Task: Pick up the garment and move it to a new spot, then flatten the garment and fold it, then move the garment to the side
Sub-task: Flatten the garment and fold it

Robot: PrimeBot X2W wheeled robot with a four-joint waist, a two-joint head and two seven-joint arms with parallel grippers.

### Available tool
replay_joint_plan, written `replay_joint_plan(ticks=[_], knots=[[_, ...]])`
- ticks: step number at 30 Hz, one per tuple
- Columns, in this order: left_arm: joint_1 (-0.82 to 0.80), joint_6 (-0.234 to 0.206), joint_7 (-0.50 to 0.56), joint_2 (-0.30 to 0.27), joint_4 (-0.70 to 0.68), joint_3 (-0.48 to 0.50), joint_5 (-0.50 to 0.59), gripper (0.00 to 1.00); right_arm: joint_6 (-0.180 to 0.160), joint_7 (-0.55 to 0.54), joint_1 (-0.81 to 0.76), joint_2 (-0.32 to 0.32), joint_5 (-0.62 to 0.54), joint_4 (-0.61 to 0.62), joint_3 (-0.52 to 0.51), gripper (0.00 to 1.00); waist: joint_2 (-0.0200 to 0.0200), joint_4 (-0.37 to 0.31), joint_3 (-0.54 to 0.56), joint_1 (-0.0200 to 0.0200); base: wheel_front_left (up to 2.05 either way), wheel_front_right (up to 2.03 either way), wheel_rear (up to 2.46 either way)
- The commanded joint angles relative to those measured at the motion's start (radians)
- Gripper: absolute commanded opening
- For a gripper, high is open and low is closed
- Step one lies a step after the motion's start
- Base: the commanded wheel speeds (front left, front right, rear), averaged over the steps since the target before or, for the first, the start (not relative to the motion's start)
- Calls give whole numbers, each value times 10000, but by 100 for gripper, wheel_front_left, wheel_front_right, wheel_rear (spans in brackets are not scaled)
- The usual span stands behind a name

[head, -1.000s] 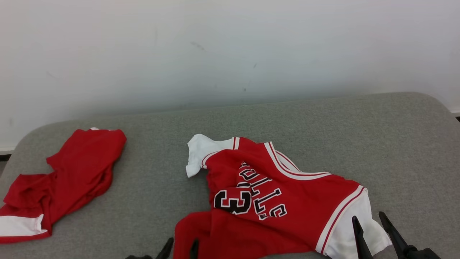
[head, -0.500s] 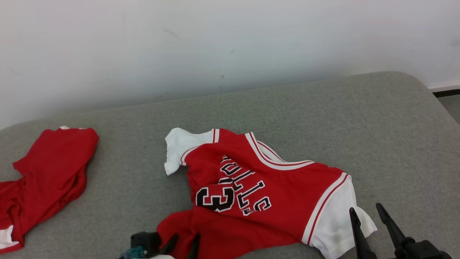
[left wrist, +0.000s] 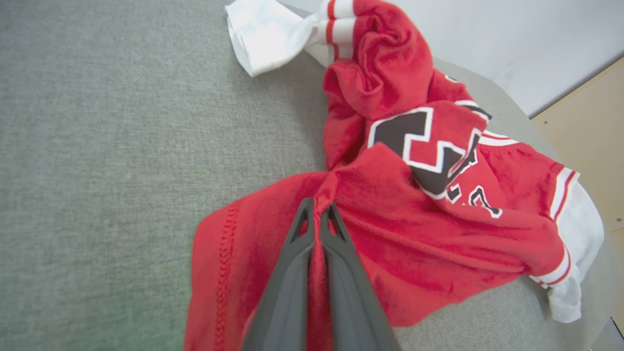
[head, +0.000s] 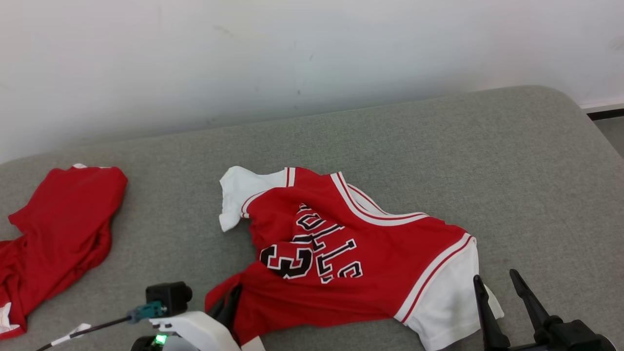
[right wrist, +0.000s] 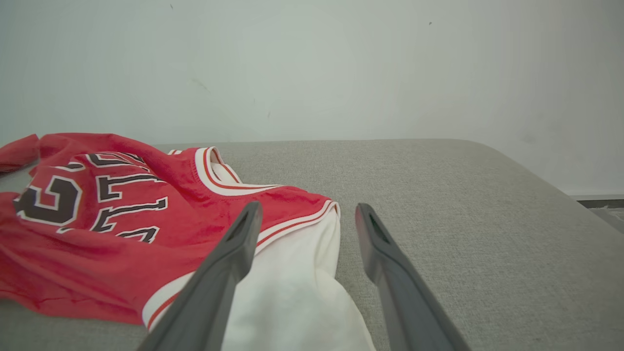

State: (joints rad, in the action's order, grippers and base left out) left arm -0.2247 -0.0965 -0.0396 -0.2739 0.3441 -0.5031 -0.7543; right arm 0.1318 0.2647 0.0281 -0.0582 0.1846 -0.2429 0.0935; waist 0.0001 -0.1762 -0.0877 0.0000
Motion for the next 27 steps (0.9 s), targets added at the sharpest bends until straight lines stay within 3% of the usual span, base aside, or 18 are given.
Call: replay_joint_plan(ticks=[1, 2, 4, 5, 6, 10, 19, 27], knots=[[-110, 40, 59, -147, 18, 58, -76, 1, -22, -7, 119, 2, -33, -27, 12, 100, -1, 21, -10, 0, 0, 0, 0], [-159, 54, 110, -182, 48, 96, -112, 11, -22, -9, 124, 2, -35, -41, 18, 100, -1, 28, -15, 0, 0, 0, 0], [-196, 88, 180, -264, 139, 181, -217, 40, -22, -7, 147, 10, -33, -65, 39, 100, -1, 34, -10, 0, 0, 0, 0], [-200, 110, 164, -309, 205, 247, -262, 92, -22, -9, 159, 13, -29, -69, 50, 100, -1, 35, -7, 0, 0, 0, 0], [-199, 101, 173, -369, 283, 296, -317, 100, -22, -9, 165, 16, -25, -72, 63, 100, -1, 31, -3, 0, 0, 0, 0], [-48, 189, -69, -556, 275, 526, -477, 100, -22, -7, 137, 20, 2, -115, 102, 100, -1, -10, 45, 0, 0, 0, 0], [1406, -219, -1572, -964, -1165, 1340, -495, 100, -22, -7, -132, 21, -23, -38, -77, 100, -1, 84, 231, 0, 0, 0, 0], [2867, -105, -1667, -1453, -2384, 748, 83, 100, -22, -8, -257, 8, -65, 21, -115, 100, -1, 464, 285, 0, 0, 0, 0]])
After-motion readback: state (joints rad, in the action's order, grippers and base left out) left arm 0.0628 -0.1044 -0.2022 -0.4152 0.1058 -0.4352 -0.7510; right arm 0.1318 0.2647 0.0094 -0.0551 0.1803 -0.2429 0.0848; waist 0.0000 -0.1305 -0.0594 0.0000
